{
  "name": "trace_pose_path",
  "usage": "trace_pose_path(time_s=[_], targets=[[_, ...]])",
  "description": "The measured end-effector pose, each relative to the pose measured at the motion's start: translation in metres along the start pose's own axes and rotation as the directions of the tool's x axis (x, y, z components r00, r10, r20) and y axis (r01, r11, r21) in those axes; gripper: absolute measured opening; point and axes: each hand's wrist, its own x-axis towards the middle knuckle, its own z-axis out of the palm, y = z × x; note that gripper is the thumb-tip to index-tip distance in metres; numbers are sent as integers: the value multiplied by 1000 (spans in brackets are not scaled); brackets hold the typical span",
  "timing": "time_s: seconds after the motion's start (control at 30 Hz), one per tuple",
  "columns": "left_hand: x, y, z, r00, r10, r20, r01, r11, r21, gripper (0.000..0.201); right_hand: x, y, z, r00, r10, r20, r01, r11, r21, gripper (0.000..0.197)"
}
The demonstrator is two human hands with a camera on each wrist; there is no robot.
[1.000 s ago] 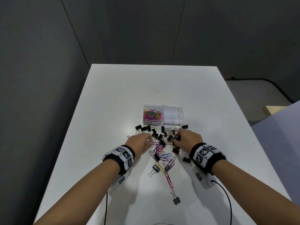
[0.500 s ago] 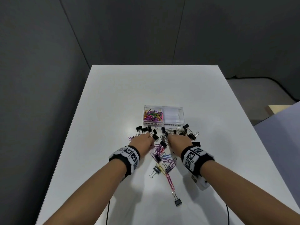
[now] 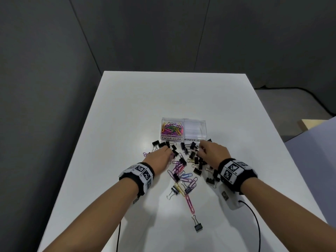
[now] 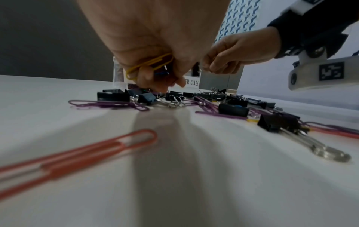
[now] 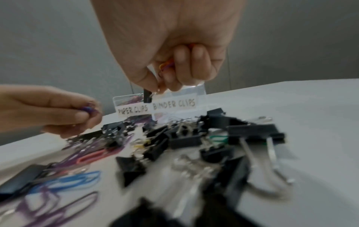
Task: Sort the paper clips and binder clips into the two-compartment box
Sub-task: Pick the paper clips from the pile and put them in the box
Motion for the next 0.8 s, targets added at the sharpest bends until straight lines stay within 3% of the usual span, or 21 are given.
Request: trace_pose_path(time_s=[0.17, 0.27, 0.4, 0.57, 0.7, 0.8], targets=[[2, 4, -2, 999, -45, 28, 46, 998, -43, 27, -4, 26, -1, 993, 112, 30, -110, 992, -61, 23], [1, 12, -5, 1000, -22, 15, 23, 999, -22, 31, -9, 19, 3, 1000, 15, 25, -13, 998, -69, 26], [6, 26, -6, 999, 36, 8, -37, 998, 55, 30, -10, -5, 14, 982, -148, 121, 169, 967, -191, 31], [13, 32, -2, 993, 24, 114, -41, 989, 143, 34, -4, -11, 21, 985, -73, 154, 105, 971, -216, 27], [14, 29, -3, 995, 8, 100, -19, 994, 106, 32, -6, -8, 20, 983, -123, 139, 151, 965, -214, 22], [13, 21, -8, 1000, -19, 25, 18, 1000, 21, 32, -8, -2, 14, 987, -112, 115, 129, 980, -151, 18]])
